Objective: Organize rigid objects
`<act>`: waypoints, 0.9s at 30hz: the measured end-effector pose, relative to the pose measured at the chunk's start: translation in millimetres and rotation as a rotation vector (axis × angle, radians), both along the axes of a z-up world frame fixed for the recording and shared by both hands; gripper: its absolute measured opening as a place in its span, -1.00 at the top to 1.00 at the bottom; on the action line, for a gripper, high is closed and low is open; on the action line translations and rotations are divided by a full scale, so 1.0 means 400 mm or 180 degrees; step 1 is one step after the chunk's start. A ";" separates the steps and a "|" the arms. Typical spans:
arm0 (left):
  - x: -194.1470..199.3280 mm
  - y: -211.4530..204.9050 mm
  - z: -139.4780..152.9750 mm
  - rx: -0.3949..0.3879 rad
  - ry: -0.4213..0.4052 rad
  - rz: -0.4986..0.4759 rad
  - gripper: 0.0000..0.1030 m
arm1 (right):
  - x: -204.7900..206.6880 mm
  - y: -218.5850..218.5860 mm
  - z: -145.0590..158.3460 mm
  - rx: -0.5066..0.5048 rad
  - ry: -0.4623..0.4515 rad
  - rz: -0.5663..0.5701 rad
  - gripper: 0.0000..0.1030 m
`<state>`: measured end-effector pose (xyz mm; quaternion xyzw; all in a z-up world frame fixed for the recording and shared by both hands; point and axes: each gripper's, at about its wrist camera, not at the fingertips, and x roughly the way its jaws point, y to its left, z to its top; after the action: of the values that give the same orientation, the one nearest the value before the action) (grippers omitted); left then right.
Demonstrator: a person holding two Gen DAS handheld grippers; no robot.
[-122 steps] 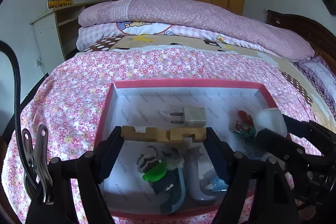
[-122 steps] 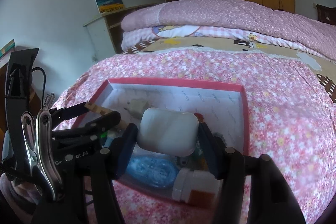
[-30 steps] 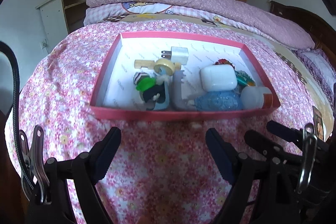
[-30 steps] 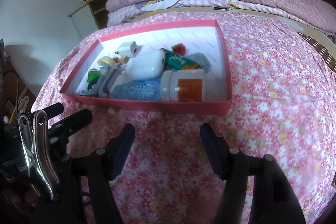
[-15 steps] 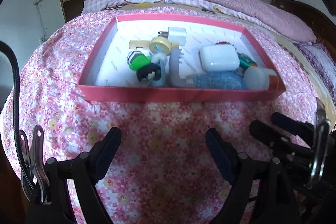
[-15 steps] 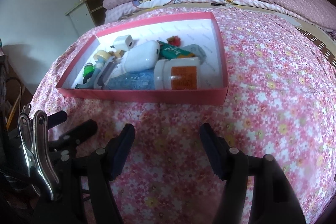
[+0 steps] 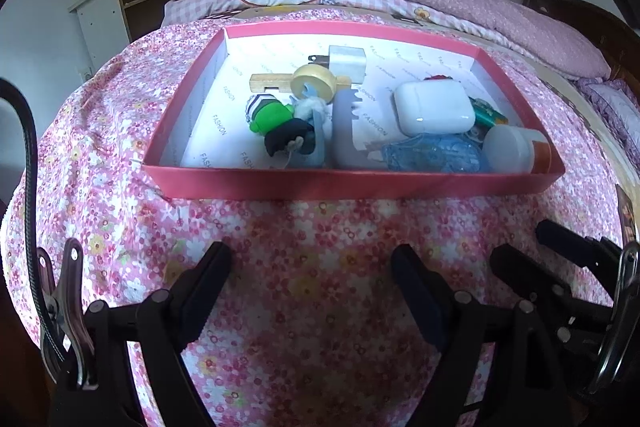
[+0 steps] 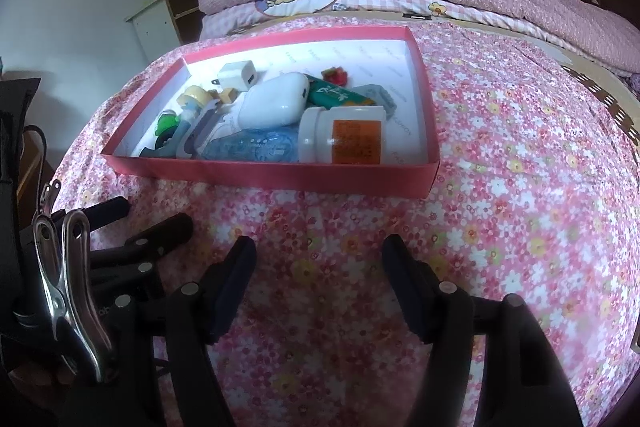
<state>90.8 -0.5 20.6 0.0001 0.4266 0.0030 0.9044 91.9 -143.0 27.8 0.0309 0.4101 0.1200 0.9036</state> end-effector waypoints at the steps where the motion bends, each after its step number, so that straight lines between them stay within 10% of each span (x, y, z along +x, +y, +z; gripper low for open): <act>1: -0.001 0.000 0.000 -0.0003 0.0001 0.0003 -0.67 | 0.000 0.000 0.000 0.0001 -0.0003 -0.0002 -0.32; 27: 0.003 0.005 0.001 -0.0039 0.0007 0.0039 -0.67 | -0.002 0.001 -0.001 -0.0008 -0.0027 -0.0019 -0.34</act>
<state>91.8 1.5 21.1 -0.0080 0.4276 0.0059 0.9039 90.9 -142.5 27.3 0.0305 0.4063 0.1168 0.9057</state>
